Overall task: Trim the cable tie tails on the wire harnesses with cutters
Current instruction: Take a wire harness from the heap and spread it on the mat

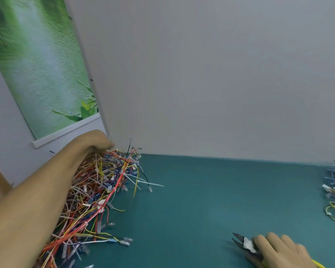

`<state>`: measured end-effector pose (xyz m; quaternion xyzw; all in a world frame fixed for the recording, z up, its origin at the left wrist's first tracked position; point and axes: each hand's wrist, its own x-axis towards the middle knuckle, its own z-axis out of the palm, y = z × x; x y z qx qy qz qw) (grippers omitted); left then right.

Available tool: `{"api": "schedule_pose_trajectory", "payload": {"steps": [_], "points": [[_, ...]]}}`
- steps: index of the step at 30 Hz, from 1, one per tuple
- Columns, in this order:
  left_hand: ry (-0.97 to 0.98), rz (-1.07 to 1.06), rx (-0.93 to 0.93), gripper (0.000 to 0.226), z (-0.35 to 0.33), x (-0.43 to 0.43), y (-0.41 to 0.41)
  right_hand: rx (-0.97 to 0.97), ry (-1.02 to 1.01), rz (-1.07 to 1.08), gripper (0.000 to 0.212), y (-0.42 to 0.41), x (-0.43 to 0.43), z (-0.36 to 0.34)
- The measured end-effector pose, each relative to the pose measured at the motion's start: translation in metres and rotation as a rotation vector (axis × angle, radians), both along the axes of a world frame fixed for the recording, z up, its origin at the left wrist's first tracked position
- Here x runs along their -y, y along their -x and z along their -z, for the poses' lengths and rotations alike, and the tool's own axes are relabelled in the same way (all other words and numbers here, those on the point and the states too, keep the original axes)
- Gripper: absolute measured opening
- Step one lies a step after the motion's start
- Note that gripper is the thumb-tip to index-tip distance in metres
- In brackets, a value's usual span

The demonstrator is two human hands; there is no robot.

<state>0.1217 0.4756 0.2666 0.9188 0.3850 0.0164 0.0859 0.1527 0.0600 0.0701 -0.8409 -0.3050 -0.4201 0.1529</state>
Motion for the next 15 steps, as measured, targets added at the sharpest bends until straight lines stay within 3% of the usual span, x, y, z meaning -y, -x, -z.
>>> {"api": "schedule_pose_trajectory", "payload": {"steps": [3,7,9,13,15], "points": [[-0.082,-0.001,-0.031,0.05,0.008,0.004,-0.015,0.035,0.001,0.014,0.074,-0.002,-0.002,0.002],[-0.094,-0.001,-0.137,0.028,0.012,0.007,-0.022,0.02,0.025,0.005,0.076,-0.003,0.001,0.003],[0.082,-0.008,0.062,0.019,0.006,-0.004,-0.019,0.006,0.033,-0.002,0.078,-0.004,0.002,0.002],[0.41,-0.117,0.835,0.01,-0.012,-0.031,-0.003,-0.024,0.013,0.0,0.08,-0.003,0.001,0.002],[0.441,-0.163,0.864,0.007,-0.01,-0.035,0.008,-0.042,0.019,0.0,0.08,-0.002,0.001,0.002]]}}
